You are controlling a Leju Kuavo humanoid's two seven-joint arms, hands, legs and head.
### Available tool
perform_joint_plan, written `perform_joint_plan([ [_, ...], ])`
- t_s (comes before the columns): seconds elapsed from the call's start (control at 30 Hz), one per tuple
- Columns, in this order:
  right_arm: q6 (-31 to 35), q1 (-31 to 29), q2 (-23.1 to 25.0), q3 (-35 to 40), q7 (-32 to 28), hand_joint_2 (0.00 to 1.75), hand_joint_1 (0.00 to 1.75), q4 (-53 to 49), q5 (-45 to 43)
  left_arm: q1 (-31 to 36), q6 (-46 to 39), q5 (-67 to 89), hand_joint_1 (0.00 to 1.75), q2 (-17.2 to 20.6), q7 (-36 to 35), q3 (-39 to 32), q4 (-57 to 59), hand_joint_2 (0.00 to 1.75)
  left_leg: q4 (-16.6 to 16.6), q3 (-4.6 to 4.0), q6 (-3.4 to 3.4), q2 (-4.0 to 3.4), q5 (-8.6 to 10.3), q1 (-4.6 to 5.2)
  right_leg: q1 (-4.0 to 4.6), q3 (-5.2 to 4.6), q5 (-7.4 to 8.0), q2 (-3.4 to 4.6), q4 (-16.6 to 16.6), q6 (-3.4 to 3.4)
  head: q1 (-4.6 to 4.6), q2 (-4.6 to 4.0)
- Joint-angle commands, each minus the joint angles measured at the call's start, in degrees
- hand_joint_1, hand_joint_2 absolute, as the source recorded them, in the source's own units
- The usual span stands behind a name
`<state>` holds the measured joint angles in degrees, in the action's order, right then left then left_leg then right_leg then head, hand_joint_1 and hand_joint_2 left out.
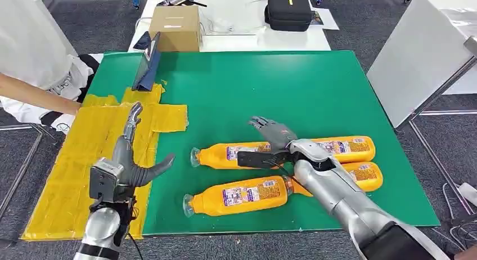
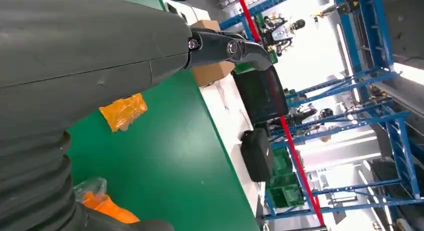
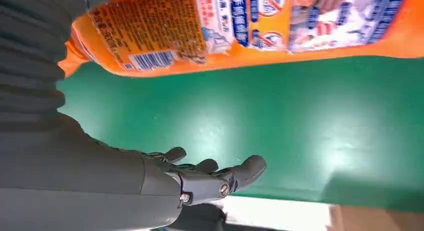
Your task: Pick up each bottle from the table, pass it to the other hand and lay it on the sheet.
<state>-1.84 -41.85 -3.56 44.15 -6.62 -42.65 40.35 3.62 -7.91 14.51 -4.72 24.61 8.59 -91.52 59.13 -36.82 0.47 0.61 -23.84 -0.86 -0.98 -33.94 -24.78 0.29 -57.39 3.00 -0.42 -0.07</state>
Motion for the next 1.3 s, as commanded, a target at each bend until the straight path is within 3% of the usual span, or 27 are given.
perform_joint_plan([
  [0.03, -0.41, -3.06, 1.88, -0.06, -1.55, 1.75, 0.00, 10.64, -0.61, 3.53, 0.43, -0.61, 0.00, 0.91, -0.22, 2.16, 5.66, 1.75, -0.08, 0.27, 0.02, 0.01, -0.05, 0.00, 0.03, 0.29, -0.06, -0.09, 0.08, -0.13, 0.00, 0.00],
  [0.47, -1.32, -2.92, 3.25, -0.40, -3.31, 1.75, 0.00, 15.54, -0.98, 6.09, 0.93, -0.94, 0.00, 0.84, -0.11, 4.33, 8.39, 1.75, -0.04, 0.12, 0.03, 0.03, -0.01, 0.02, 0.01, 0.13, -0.03, -0.08, 0.03, -0.08, 0.02, 0.00],
  [0.93, -0.31, -2.92, 4.07, 1.05, -3.22, 1.75, 0.00, 17.93, 0.98, 3.89, 1.20, -2.37, 0.00, 0.96, 2.29, 4.72, 5.79, 1.75, -0.08, 0.31, 0.04, 0.01, -0.04, 0.00, 0.05, 0.33, -0.06, -0.10, 0.09, -0.14, 0.02, 0.00],
  [0.97, 0.37, -2.94, 4.11, 1.27, -2.71, 1.75, 0.07, 18.30, 1.60, 3.11, 1.03, -2.28, 0.00, 0.86, 2.56, 4.85, 4.61, 1.75, -0.04, 0.18, 0.03, -0.04, -0.03, 0.00, 0.02, 0.17, -0.03, -0.03, 0.06, -0.08, 0.02, 0.00],
  [1.0, 1.11, -2.82, 4.17, 1.20, -2.32, 1.75, 0.52, 18.54, 1.94, 2.32, 0.90, -2.13, 0.00, 0.76, 2.70, 5.09, 3.45, 1.75, -0.07, 0.29, 0.03, -0.09, -0.07, -0.01, 0.04, 0.29, -0.05, 0.00, 0.09, -0.12, 0.00, 0.00],
  [1.03, 1.36, -2.77, 4.22, 1.20, -2.22, 1.75, 1.34, 18.72, 2.19, 2.01, 0.84, -2.03, 0.00, 0.73, 2.78, 5.26, 3.00, 1.75, -0.04, 0.20, 0.03, -0.07, -0.06, -0.01, 0.03, 0.20, -0.04, 0.00, 0.06, -0.08, 0.00, 0.00],
  [1.13, 2.64, -2.40, 4.28, 1.24, -1.85, 1.75, 1.69, 19.07, 3.32, 1.41, 0.49, -1.12, 0.00, 0.70, 3.20, 6.16, 2.14, 1.75, -0.07, 0.29, 0.04, -0.06, -0.09, -0.01, 0.04, 0.32, -0.07, -0.02, 0.10, -0.11, 0.02, 0.00],
  [1.3, 4.31, -1.03, 4.22, 0.85, -1.89, 1.75, 1.73, 18.90, 3.98, 0.68, 0.26, -0.87, 0.00, 0.92, 3.34, 6.40, 1.71, 1.75, -0.07, 0.23, 0.02, -0.01, -0.04, 0.00, 0.03, 0.24, -0.04, -0.05, 0.09, -0.09, 0.00, 0.00],
])
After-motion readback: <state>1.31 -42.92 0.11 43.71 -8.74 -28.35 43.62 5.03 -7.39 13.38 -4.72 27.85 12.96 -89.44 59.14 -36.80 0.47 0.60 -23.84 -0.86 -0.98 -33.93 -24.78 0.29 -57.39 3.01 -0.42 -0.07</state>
